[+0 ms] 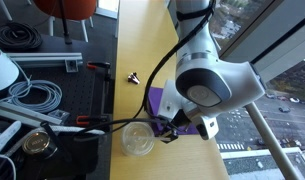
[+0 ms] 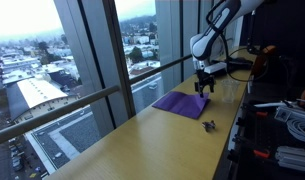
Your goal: Open the purple file
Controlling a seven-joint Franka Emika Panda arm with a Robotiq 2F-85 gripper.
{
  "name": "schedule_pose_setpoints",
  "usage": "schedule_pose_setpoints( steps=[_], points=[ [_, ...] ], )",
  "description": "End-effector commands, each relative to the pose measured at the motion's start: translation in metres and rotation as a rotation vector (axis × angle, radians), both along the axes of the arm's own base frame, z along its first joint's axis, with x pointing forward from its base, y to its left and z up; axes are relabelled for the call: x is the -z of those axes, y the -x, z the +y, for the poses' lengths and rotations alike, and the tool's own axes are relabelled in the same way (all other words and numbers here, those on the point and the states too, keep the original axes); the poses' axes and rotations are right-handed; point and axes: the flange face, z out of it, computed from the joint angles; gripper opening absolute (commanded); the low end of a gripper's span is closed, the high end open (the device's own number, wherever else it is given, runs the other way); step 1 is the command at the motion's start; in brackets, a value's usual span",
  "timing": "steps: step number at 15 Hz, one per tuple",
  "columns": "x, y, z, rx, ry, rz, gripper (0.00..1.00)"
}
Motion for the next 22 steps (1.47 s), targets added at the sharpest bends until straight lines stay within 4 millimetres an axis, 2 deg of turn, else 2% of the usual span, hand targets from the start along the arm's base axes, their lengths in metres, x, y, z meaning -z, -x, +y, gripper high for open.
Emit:
schedule_pose_setpoints(
  steps=[1,3,4,5,6,12,15,18,22],
  points=[
    [0.002,-0.002,0.019,0.002,0.013,0.002,1.00],
    [0.003,-0.002,0.025,0.000,0.019,0.001,0.99],
    [0.002,-0.003,0.027,0.002,0.021,-0.001,0.74],
    [0.002,-0.003,0.029,0.001,0.024,-0.003,0.74],
    [0.000,-0.004,0.029,0.002,0.024,-0.004,0.68],
    [-0.004,-0.003,0.031,0.002,0.026,-0.005,0.23],
    [-0.015,-0.002,0.031,-0.001,0.038,-0.015,0.00],
    [-0.050,-0.002,0.031,-0.019,0.108,-0.036,0.00],
    [-0.117,-0.002,0.028,-0.054,0.235,-0.087,0.00]
  ],
)
